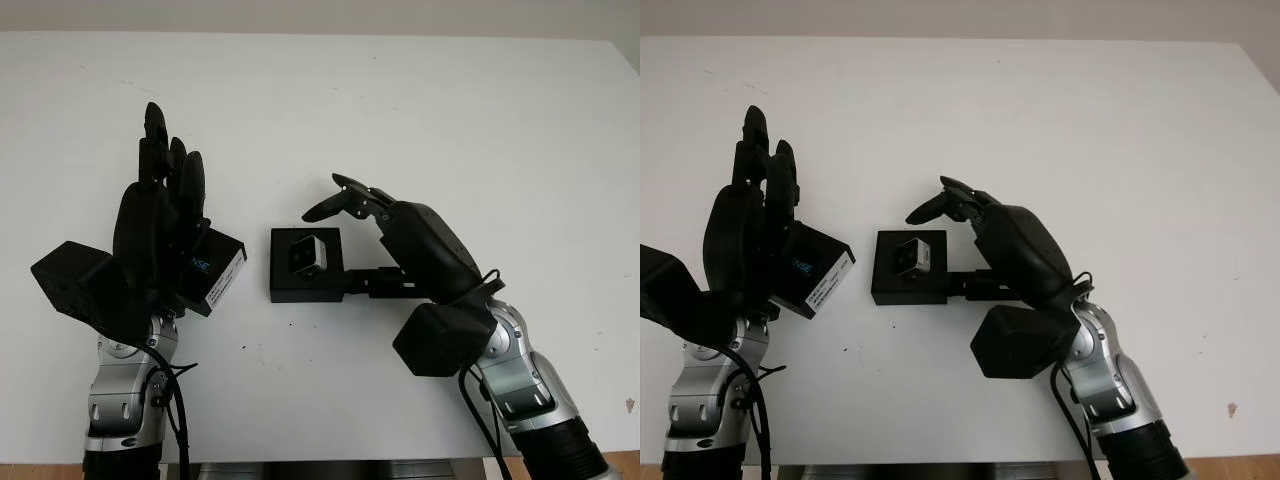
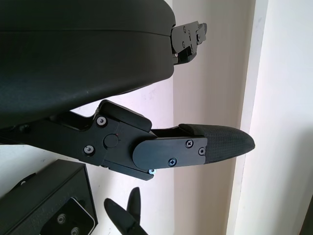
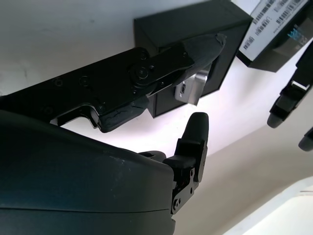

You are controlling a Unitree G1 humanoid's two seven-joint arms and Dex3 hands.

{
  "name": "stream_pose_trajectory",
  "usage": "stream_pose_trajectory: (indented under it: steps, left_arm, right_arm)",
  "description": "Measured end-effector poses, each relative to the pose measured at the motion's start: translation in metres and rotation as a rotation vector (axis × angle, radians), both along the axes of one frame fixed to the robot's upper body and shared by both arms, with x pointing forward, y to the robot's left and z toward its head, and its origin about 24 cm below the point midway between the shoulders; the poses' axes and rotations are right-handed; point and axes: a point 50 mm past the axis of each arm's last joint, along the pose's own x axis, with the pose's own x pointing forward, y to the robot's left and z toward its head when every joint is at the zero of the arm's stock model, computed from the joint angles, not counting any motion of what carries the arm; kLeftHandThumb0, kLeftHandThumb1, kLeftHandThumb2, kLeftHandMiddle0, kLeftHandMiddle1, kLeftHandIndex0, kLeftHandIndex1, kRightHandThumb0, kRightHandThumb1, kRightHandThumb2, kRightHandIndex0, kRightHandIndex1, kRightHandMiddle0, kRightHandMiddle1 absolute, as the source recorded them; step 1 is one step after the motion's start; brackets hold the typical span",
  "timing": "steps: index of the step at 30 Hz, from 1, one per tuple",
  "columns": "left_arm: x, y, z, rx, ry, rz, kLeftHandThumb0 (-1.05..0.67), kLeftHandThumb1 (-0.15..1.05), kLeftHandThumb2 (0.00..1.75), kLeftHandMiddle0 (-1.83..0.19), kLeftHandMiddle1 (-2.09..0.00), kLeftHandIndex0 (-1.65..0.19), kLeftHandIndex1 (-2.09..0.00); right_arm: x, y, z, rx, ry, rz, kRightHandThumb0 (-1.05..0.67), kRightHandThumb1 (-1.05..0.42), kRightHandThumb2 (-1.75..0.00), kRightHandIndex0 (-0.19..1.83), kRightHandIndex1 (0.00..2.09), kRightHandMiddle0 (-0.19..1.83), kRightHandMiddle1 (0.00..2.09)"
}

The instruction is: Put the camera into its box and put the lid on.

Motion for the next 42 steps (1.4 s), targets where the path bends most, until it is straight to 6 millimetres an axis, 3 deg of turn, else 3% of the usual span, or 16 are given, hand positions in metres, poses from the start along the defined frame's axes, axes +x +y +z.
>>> stream_pose_trajectory:
  steps: [14, 42]
  left_arm:
    - [0.000, 0.000, 0.000, 0.004, -0.003, 0.002, -0.80, 1.05, 0.46, 0.19, 0.00, 0.19, 0.00]
    - [-0.001, 0.003, 0.001, 0.011, -0.011, 0.020, -0.78, 1.05, 0.46, 0.19, 0.00, 0.19, 0.00]
  right_arm:
    - [0.004, 0.007, -0.015, -0.017, -0.042, -0.038, -0.72, -0.95, -0.06, 0.34, 0.12, 0.40, 0.97]
    - [0.008, 0.007, -0.009, -0.041, -0.057, -0.035, -0.64, -0.95, -0.05, 0.42, 0.16, 0.46, 1.12]
